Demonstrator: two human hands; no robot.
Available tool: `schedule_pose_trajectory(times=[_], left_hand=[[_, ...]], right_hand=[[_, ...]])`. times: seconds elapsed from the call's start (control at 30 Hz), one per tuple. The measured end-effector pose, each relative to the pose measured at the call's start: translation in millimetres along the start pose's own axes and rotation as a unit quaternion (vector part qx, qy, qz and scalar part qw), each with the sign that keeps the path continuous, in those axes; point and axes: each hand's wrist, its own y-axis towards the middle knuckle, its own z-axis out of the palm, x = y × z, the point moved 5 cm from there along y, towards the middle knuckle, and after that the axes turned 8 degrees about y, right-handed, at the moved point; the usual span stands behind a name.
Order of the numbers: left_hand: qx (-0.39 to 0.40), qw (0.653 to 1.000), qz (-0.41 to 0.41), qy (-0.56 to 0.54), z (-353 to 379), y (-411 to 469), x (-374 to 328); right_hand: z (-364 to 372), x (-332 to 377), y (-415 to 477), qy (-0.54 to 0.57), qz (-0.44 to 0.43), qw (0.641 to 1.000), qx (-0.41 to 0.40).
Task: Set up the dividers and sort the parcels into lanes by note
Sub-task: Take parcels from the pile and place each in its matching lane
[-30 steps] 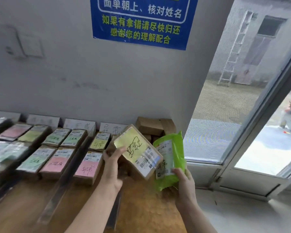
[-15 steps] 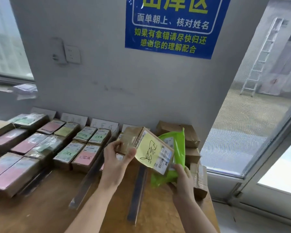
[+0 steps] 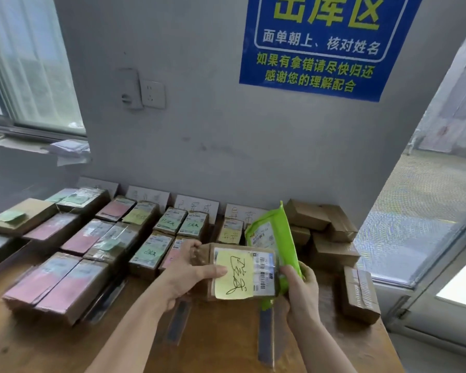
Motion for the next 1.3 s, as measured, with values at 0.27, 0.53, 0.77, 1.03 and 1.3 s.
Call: schedule_pose_trajectory(times=[0.27, 0.53, 0.77, 1.03, 1.3], left_hand=[[-0.057, 0.951, -0.1, -0.286, -46, -3, 76], [-0.075, 0.913, -0.115, -0.384, -38, 8, 99], [-0.076, 0.905, -0.091, -0.409, -35, 28, 93], [-0.087, 0.902, -0.085, -0.415, -30, 38, 77], [-0.083, 0.905, -0.092, -0.408, -19, 41, 86]], right_hand=[[17, -55, -17, 0.039, 0.123, 0.988, -0.087], [14, -96, -6, 0.023, 0.138, 0.98, -0.145], [21, -87, 10, -0.1, 0.01, 0.976, -0.191], [22, -109, 35, -0.176, 0.032, 0.964, -0.195], [18, -120, 60, -0.257, 0.07, 0.952, -0.15]])
